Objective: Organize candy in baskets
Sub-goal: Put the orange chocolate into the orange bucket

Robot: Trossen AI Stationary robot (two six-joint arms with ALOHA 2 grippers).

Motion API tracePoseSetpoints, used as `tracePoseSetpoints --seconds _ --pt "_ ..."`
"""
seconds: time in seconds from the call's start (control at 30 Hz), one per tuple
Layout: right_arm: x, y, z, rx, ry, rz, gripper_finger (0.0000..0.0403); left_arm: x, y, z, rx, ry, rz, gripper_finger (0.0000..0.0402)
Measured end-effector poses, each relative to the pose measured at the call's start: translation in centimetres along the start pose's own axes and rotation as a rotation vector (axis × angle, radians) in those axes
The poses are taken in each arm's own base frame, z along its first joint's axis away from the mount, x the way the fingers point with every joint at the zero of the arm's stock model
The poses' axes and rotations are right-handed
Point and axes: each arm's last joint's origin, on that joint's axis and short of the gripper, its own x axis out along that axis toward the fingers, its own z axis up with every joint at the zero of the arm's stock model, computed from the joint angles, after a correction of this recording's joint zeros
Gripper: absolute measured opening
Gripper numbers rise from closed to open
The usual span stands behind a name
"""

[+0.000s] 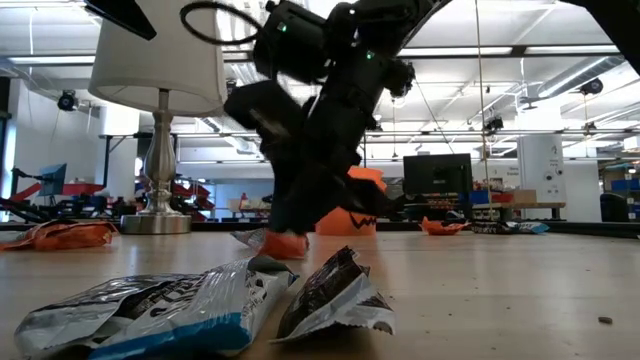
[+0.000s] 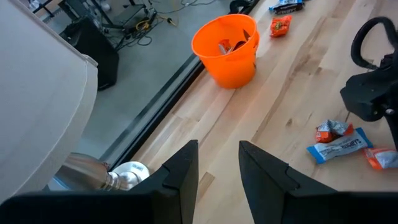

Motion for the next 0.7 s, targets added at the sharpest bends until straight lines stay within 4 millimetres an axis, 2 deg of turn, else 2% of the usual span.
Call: tracePoseSetpoints --seconds 0.2,0.4,0.53,0.7 --pt "-3.4 1.6 0.5 -0.048 -0.063 0.078 0.0034 0.0 0.0 0.0 -0.009 0.0 0.0 0.0098" --pt "-5.8 2.6 0.6 -0.107 -0.101 0.121 0.0034 0.0 -0.1 0.0 -0.036 -0.001 -0.001 0.0098" --pt "-6.1 2.6 0.6 -0.144 -0.108 0.122 0.0023 0.0 -0.1 0.0 -0.037 -0.001 -0.001 0.0098" --pt "-5.9 1.7 0.0 -0.161 -0.052 0.025 0.0024 0.1 0.0 0.0 -0.039 -0.001 0.002 0.0098"
